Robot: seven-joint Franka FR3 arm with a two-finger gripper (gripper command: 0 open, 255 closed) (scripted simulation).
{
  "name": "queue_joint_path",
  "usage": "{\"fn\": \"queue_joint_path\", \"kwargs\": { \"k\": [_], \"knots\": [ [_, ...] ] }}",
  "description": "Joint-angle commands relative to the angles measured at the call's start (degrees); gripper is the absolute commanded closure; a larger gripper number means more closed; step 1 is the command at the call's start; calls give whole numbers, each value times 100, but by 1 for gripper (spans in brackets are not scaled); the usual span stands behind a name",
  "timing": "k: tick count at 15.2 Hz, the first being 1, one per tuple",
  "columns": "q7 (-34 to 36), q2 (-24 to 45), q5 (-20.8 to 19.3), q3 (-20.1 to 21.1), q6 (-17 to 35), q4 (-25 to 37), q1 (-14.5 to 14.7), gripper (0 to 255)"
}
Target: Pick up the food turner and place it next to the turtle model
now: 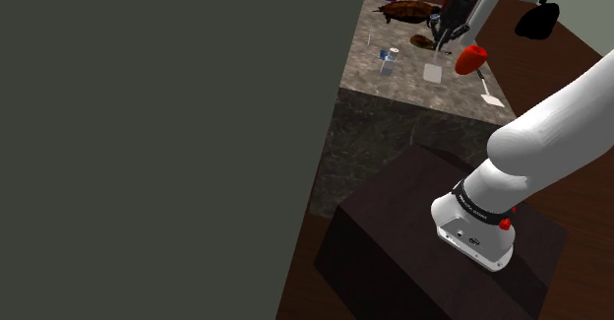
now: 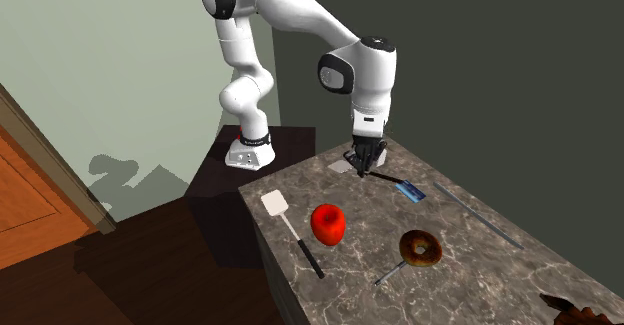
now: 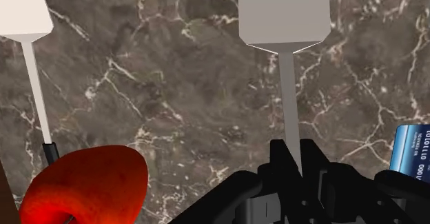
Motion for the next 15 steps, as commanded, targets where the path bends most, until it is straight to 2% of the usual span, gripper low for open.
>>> {"fn": "queue_joint_path", "kwargs": {
  "k": [1, 13, 15],
  "knots": [
    [20, -69, -22, 9, -146, 77, 4, 255],
    [53, -302, -76, 47, -1051, 758, 17, 255],
    [14, 163, 76, 40, -1112, 1265, 48, 255]
  ]
}}
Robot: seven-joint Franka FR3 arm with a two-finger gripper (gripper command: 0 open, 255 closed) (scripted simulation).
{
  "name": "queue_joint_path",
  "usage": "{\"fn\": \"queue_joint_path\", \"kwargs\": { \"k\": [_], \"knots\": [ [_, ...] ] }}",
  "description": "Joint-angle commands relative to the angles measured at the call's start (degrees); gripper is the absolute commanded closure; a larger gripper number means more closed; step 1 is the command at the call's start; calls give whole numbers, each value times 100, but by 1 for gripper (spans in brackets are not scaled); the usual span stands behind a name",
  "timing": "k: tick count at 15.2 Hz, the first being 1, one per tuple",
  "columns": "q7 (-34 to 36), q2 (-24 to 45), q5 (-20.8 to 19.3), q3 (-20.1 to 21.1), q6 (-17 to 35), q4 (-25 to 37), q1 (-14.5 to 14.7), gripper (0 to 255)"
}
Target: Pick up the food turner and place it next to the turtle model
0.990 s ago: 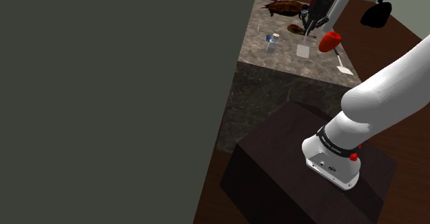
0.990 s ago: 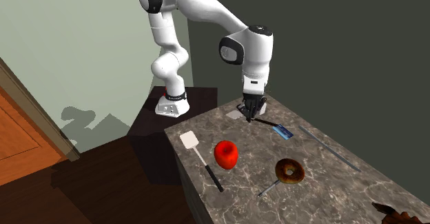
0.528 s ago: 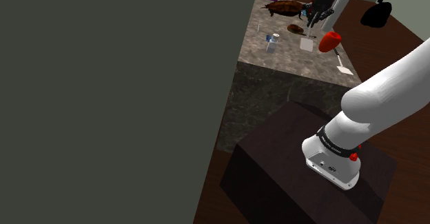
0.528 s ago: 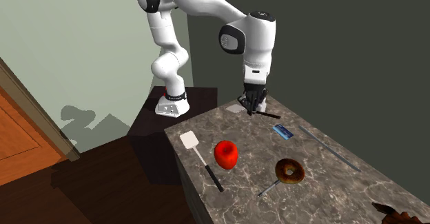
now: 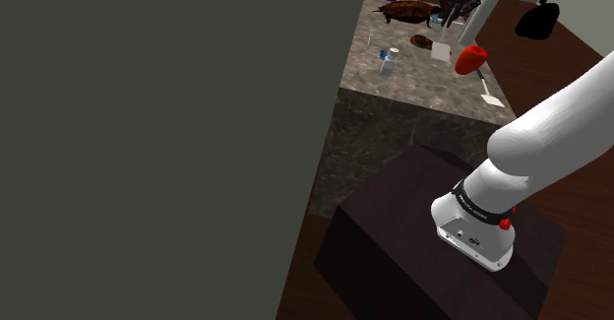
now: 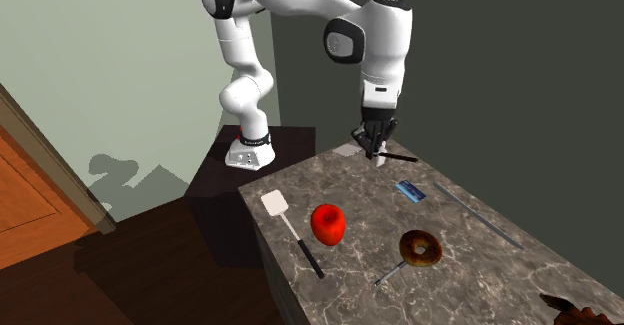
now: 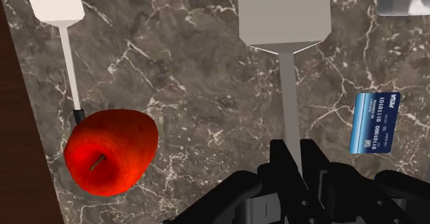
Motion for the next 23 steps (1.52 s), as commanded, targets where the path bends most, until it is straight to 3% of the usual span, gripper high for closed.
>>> {"fn": "queue_joint_path", "kwargs": {
  "k": [1, 7, 12, 15, 16, 18, 23],
  "knots": [
    [-37, 445, 145, -3, -73, 492, 23, 255],
    [-136, 1916, 602, 35, -518, 2342, -50, 255],
    [-134, 3365, 954, 133, -1234, 4468, -293, 255],
    [-43, 4655, 1171, 244, -2075, 6604, -606, 255],
    [48, 5486, 1265, 328, -2711, 8094, -844, 255],
    [12, 5150, 1211, 317, -2284, 7320, -730, 255],
    [-32, 4837, 1179, 284, -1655, 6365, -589, 255]
  ]
}}
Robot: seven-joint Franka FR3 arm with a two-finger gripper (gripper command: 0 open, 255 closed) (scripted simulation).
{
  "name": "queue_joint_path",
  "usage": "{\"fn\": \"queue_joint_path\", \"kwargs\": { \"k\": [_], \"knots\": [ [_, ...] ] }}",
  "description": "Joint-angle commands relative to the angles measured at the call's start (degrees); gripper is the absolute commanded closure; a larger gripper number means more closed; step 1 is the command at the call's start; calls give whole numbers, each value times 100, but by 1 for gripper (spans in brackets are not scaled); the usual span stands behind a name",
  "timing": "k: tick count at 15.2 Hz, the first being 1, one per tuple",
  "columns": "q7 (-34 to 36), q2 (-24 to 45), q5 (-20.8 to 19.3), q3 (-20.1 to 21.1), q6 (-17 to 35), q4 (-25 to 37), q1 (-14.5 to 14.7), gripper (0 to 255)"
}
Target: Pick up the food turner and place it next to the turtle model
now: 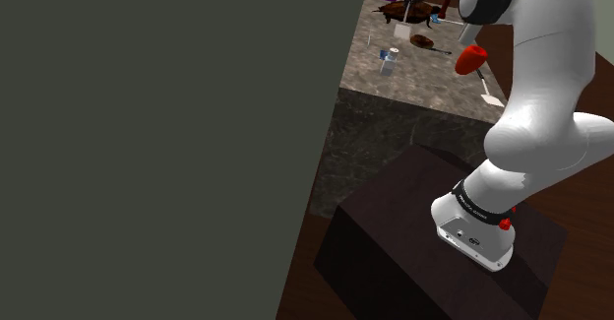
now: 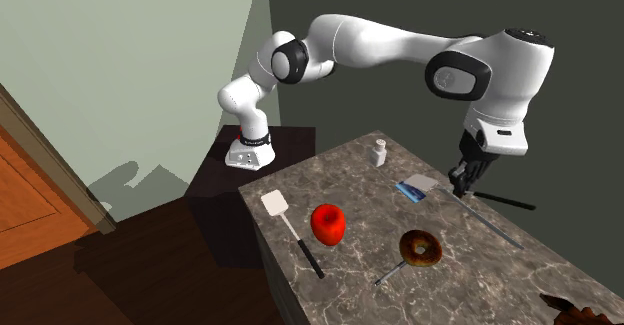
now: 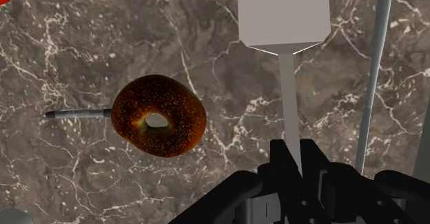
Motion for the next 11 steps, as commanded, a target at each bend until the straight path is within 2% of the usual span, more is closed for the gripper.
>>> {"fn": "queue_joint_path", "kwargs": {
  "k": [1, 11],
  "knots": [
    [-19, -104, -10, -10, 240, -347, 46, 255],
    [-63, -228, -10, -14, 1102, -1344, 164, 255]
  ]
}}
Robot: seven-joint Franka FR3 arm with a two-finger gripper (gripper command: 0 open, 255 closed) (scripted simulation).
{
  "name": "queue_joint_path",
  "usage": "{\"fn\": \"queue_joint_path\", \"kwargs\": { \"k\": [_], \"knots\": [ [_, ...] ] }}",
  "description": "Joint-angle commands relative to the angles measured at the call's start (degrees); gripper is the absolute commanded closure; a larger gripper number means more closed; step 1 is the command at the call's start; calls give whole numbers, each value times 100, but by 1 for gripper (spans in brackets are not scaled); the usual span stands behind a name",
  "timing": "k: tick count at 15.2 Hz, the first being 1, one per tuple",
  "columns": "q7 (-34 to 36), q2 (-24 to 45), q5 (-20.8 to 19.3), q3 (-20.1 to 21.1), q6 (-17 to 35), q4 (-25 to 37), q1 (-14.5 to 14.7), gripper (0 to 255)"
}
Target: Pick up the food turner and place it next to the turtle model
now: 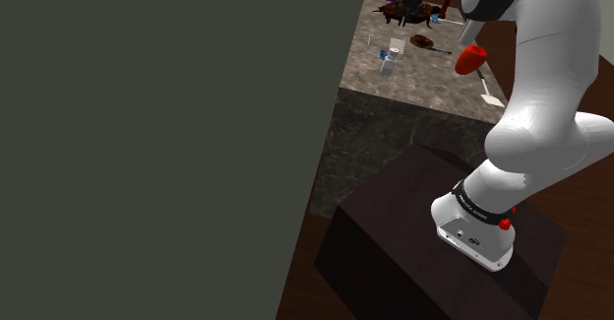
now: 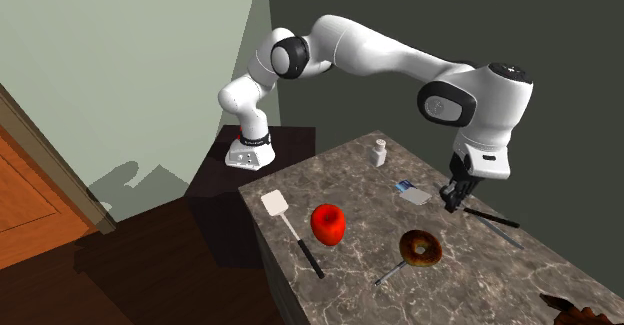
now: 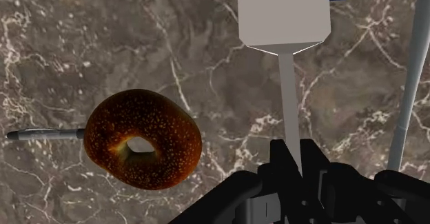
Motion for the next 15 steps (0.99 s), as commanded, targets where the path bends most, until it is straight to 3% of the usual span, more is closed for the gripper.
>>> {"fn": "queue_joint_path", "kwargs": {
  "k": [1, 11, 15],
  "knots": [
    [-7, -1, 4, 3, 168, -170, 18, 255],
    [-44, 122, 45, 30, 853, -740, 61, 255],
    [-46, 135, 49, 32, 895, -769, 62, 255]
  ]
}}
